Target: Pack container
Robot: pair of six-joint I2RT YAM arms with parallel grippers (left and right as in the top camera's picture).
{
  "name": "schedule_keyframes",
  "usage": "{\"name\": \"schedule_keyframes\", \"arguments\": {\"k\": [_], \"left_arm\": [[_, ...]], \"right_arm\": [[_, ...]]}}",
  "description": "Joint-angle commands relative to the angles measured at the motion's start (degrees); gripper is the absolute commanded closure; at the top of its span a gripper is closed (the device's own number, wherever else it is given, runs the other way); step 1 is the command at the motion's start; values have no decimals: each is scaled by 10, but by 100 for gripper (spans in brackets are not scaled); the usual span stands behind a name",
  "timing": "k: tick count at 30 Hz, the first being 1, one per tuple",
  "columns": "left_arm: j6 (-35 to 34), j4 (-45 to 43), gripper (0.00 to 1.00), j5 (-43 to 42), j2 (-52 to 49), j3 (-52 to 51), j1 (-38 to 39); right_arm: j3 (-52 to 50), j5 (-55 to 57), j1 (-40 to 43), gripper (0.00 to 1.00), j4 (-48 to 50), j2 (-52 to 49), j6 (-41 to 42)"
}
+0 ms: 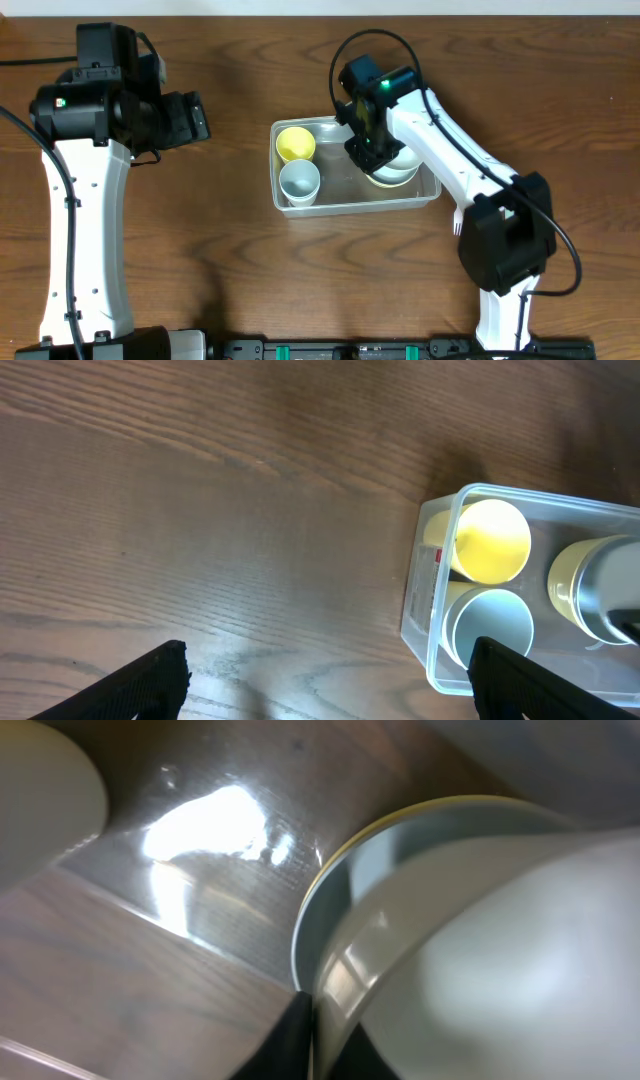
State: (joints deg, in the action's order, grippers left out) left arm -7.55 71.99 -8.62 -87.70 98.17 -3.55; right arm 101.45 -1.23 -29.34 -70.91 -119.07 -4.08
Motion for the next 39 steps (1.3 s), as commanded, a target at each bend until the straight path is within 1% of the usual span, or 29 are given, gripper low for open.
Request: {"name": "schedule_keyframes", "arguments": {"k": [1, 2, 3, 4, 5, 8, 14, 15, 16, 17, 18, 19, 20, 22, 24, 28, 32, 37, 39], "left_arm": [[-2, 2, 10, 3, -3, -5, -2], [-2, 2, 10, 3, -3, -5, -2], [-2, 2, 10, 3, -3, -5, -2], [-2, 2, 10, 3, -3, -5, -2], [-2, 3, 10, 3, -3, -5, -2], [-2, 3, 10, 3, -3, -5, -2], [-2, 3, 10, 3, -3, -5, -2], [-2, 4, 10, 3, -3, -5, -2], [-2, 5, 10, 3, -3, -5, -2], [0, 7, 10, 3, -3, -5, -2], [0, 9, 10, 3, -3, -5, -2], [0, 10, 10, 3, -3, -5, -2], [0, 11, 10, 3, -3, -5, -2], [-1, 13, 10, 3, -3, -5, -2], [-1, 13, 10, 3, -3, -5, -2], [0, 15, 10, 3, -3, -5, -2], [0, 15, 10, 3, -3, -5, -2], [0, 15, 10, 3, -3, -5, -2], [0, 15, 10, 3, -3, -5, -2]], "right_arm": [[-1, 8, -4, 81, 3, -1, 2], [-1, 8, -3, 73, 4, 1, 2], [-1, 8, -3, 58, 5, 3, 2], [-1, 8, -3, 51, 6, 4, 1], [1, 8, -3, 50, 4, 8, 2], [9, 11, -2, 53, 1, 30, 2], [41, 28, 26, 51, 3, 137, 22], [47, 36, 37, 49, 3, 163, 30], [51, 41, 50, 44, 4, 187, 38], [55, 41, 66, 39, 5, 212, 46], [56, 40, 85, 28, 6, 236, 57], [56, 40, 108, 21, 7, 260, 68], [56, 40, 128, 19, 6, 277, 77], [56, 40, 180, 18, -3, 309, 97], [56, 30, 227, 18, -23, 324, 98], [45, 21, 291, 18, -82, 320, 96], [-7, 20, 302, 18, -91, 305, 94], [-121, -5, 284, 20, -51, 281, 95], [-168, -6, 276, 21, -30, 271, 111]]}}
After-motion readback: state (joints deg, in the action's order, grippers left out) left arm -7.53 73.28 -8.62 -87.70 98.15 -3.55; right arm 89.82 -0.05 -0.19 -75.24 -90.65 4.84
